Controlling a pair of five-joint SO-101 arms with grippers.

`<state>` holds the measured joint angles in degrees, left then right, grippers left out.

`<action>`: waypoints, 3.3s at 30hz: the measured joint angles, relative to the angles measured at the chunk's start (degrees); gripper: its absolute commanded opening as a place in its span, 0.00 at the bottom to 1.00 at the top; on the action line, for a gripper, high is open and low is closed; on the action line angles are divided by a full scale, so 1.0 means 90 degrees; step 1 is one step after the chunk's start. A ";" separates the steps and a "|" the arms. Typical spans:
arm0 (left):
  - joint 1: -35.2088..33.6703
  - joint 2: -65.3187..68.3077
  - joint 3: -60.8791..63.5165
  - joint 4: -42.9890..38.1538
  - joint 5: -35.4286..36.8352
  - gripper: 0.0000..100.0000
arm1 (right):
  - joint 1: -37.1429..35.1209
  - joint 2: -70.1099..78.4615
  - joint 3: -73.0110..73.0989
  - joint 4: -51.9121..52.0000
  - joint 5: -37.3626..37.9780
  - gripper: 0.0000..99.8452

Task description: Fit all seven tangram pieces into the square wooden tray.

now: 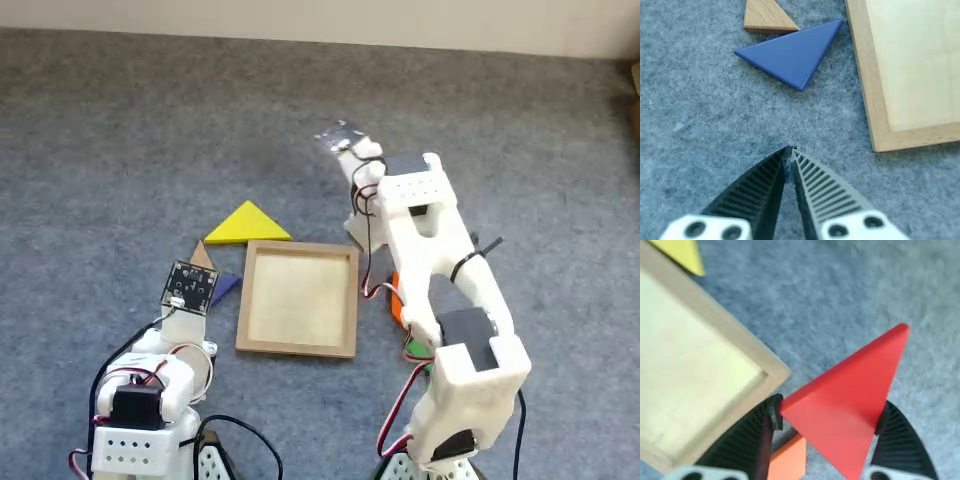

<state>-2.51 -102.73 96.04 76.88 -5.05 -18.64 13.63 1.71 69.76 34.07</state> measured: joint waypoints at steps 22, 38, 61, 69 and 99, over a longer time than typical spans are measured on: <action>0.0000 0.0000 0.0000 0.0000 0.0000 0.00 | -0.2217 -0.0166 0.0694 0.0498 0.3136 0.21; 0.0000 0.0000 0.0000 0.0000 0.0000 0.00 | -0.2510 -0.0156 0.0918 -0.0176 0.3126 0.32; 0.0000 0.0000 0.0000 0.0000 0.0000 0.00 | -0.2383 -0.0020 0.0918 -0.0088 0.2813 0.33; 0.0000 0.0000 0.0000 0.0000 0.0000 0.00 | -0.2188 0.0039 0.1260 -0.1084 0.2354 0.33; 0.0000 0.0000 0.0000 0.0000 0.0000 0.00 | -0.1094 -0.1963 0.1280 -0.0957 -0.0205 0.32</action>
<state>-2.51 -102.73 96.04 76.88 -5.05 -28.48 -4.04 13.23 61.14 32.22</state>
